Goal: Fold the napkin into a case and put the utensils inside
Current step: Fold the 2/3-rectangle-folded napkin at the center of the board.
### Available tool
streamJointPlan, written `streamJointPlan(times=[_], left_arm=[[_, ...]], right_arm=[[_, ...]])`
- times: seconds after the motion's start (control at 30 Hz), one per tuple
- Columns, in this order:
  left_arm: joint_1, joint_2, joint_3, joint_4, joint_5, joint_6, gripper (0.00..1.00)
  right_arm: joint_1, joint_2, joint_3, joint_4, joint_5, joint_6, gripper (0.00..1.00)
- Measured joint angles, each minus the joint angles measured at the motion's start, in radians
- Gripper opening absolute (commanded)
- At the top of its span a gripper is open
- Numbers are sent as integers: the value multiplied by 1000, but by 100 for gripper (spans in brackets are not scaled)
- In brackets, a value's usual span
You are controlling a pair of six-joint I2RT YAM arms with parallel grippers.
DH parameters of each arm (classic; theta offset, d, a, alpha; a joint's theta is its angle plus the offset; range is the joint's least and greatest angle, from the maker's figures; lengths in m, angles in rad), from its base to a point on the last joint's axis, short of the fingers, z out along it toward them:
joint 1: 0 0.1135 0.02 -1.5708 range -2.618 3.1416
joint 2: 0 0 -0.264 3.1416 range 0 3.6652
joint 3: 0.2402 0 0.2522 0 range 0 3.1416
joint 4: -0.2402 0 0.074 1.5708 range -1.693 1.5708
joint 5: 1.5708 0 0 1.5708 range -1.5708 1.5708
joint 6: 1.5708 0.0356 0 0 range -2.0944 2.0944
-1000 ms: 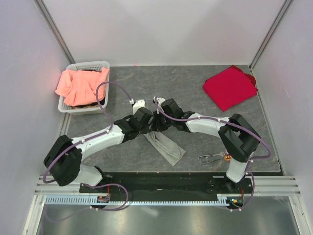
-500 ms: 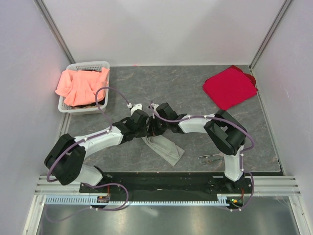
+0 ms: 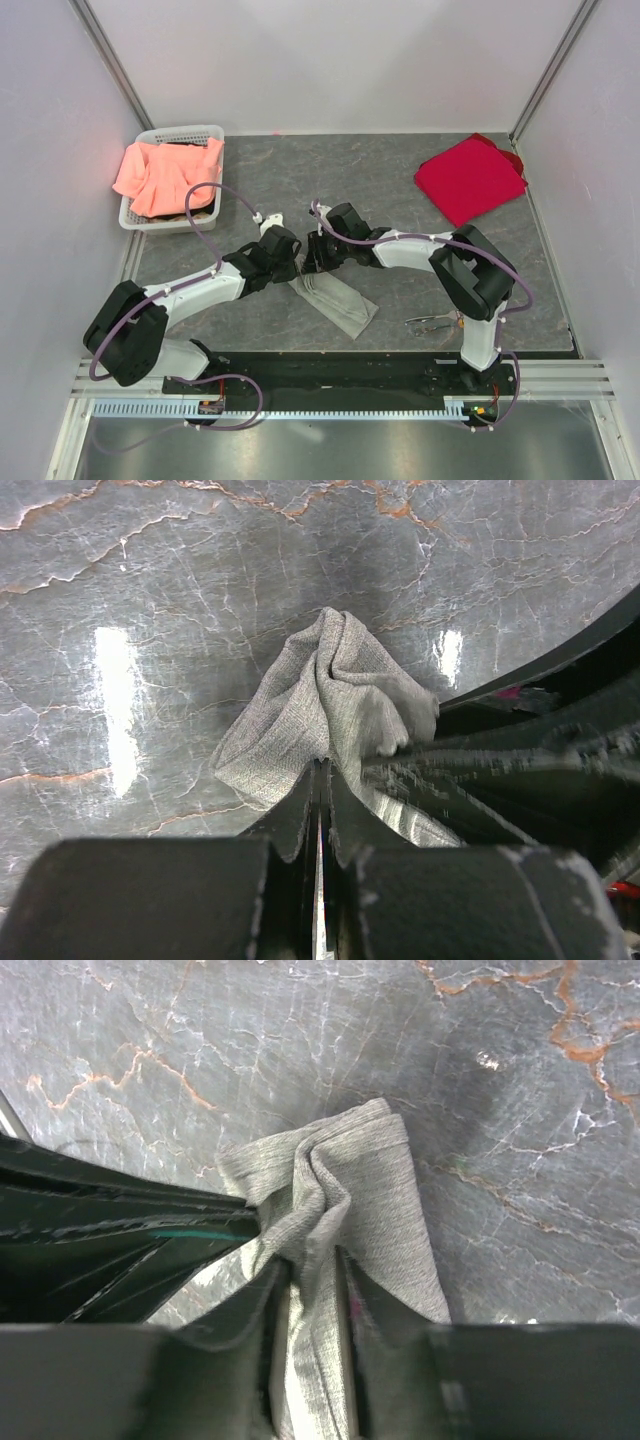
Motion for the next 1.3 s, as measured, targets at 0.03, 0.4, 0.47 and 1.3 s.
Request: streamJointPlan(times=[0.03,0.4,0.47,1.3], left_arm=[[0,0,0,1,1,-2,2],[0,0,-5,5,3,-6,2],[0,0,-7,6,3,-6,2],[0,0,-15,8,7,-6,2]], right_arm=[[0,-6,0,-5,0,-5,34],[1,-13,2,-30,-3,-24,41],[1,-13,5,-34,-3,-26,43],[1,-35,28,-35,-23,-23,40]])
